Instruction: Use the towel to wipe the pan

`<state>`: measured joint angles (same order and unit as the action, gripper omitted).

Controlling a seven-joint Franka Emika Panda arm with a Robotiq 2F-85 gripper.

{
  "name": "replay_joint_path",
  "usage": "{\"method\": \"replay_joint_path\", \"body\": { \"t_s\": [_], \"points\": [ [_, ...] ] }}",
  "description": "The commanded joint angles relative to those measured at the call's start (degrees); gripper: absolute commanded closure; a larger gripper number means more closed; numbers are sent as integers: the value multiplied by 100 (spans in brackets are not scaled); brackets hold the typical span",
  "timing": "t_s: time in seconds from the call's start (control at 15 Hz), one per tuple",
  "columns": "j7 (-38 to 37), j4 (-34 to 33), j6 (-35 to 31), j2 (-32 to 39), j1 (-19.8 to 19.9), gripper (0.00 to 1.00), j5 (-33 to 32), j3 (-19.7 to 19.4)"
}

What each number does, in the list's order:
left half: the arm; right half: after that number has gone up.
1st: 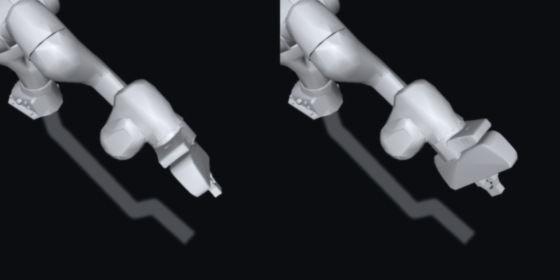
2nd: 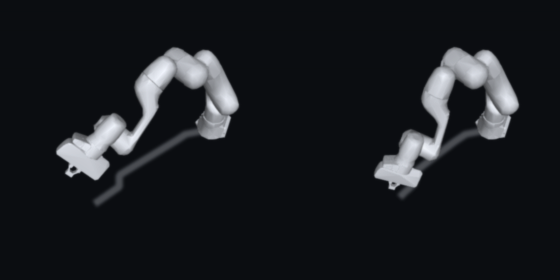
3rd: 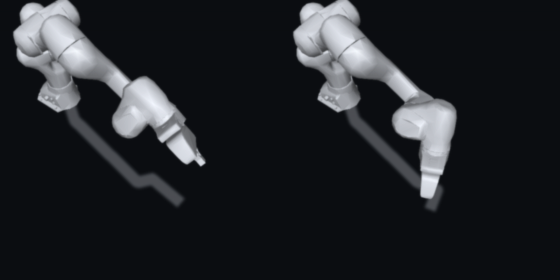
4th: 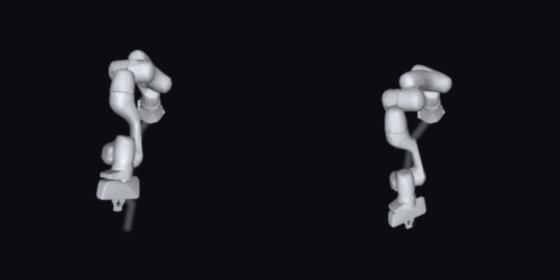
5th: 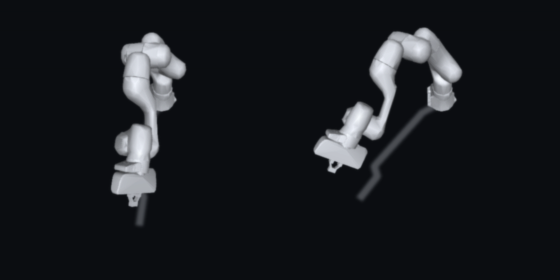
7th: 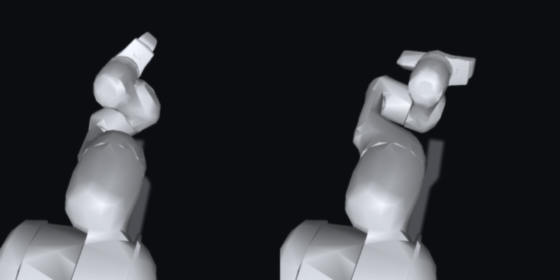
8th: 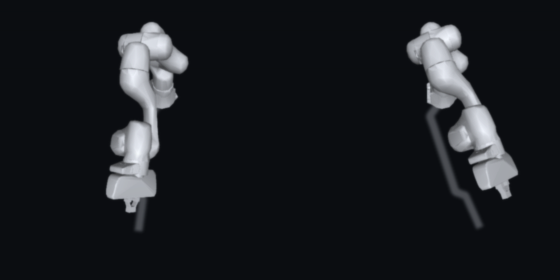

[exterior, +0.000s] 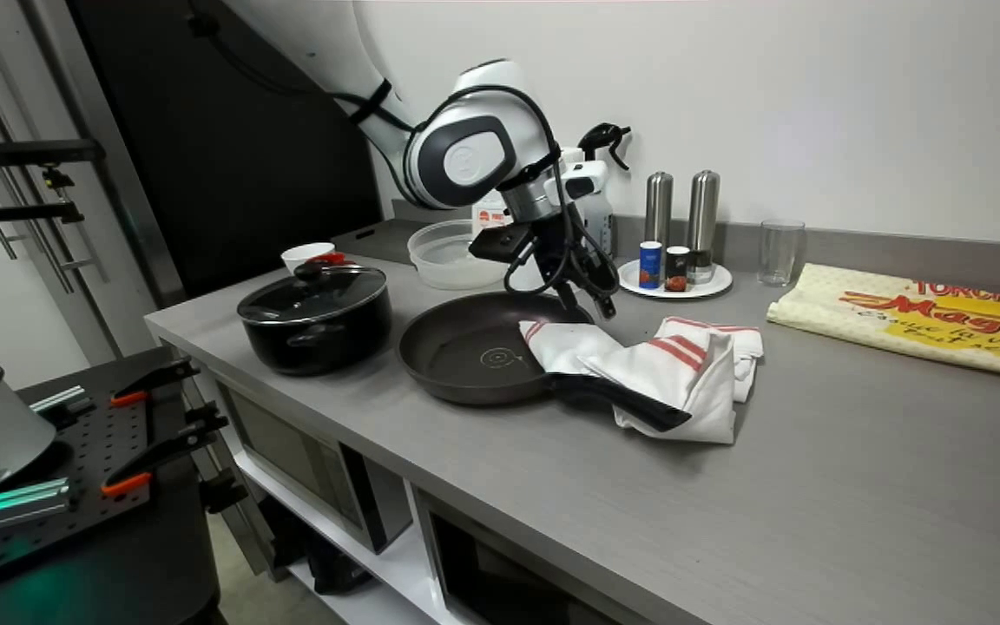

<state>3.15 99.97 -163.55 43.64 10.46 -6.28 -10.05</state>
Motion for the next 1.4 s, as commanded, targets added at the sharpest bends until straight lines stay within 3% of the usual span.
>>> {"method": "replay_joint_path", "body": {
  "t_s": [0.0, 0.13, 0.6, 1.07, 1.33],
  "points": [
    [498, 425, 238, -308, -112, 0, -283, 141],
    [721, 557, 506, -390, -145, 0, -387, 232],
    [705, 667, 1308, -475, -529, 0, -942, -31],
    [832, 406, 2523, -265, -957, 0, -2171, -335],
    [808, 339, 2752, -196, -1160, 0, -2941, -380]
  ]
}}
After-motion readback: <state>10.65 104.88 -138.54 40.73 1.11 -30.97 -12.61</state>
